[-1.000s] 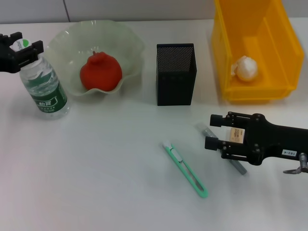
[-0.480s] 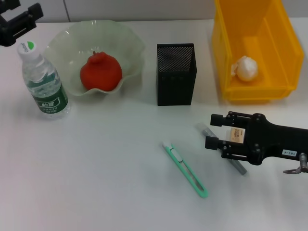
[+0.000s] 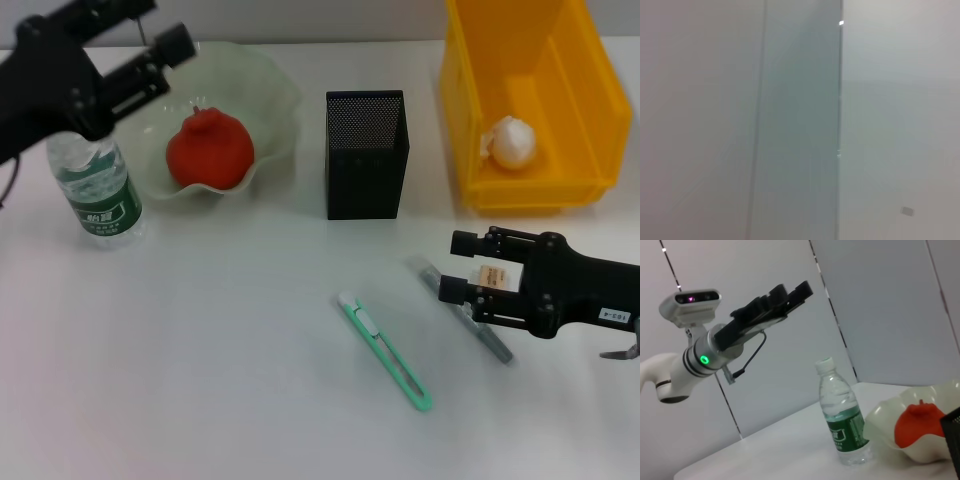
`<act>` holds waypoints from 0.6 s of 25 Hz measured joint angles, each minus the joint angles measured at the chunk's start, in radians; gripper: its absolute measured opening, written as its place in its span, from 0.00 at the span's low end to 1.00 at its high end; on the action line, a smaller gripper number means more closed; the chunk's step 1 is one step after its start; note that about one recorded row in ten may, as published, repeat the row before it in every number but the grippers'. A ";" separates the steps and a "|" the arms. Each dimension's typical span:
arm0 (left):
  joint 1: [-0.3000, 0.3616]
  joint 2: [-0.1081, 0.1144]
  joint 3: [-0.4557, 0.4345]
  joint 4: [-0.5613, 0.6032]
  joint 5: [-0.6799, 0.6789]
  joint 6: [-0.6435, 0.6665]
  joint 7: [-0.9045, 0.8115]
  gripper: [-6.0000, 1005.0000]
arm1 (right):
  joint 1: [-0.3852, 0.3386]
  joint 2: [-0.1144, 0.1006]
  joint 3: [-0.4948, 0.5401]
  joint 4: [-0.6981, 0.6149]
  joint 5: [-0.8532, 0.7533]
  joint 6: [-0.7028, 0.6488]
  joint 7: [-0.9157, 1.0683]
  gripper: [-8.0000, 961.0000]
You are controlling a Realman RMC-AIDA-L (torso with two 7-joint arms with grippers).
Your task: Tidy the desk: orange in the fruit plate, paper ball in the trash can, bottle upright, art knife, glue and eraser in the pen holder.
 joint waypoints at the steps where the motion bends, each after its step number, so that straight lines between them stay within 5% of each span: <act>1: -0.037 0.001 0.002 -0.085 -0.001 0.077 0.044 0.61 | -0.003 0.000 0.002 0.000 0.000 0.000 0.000 0.71; 15: -0.138 0.004 0.078 -0.218 0.386 0.181 0.053 0.61 | -0.037 -0.024 0.034 -0.084 0.001 -0.077 0.077 0.71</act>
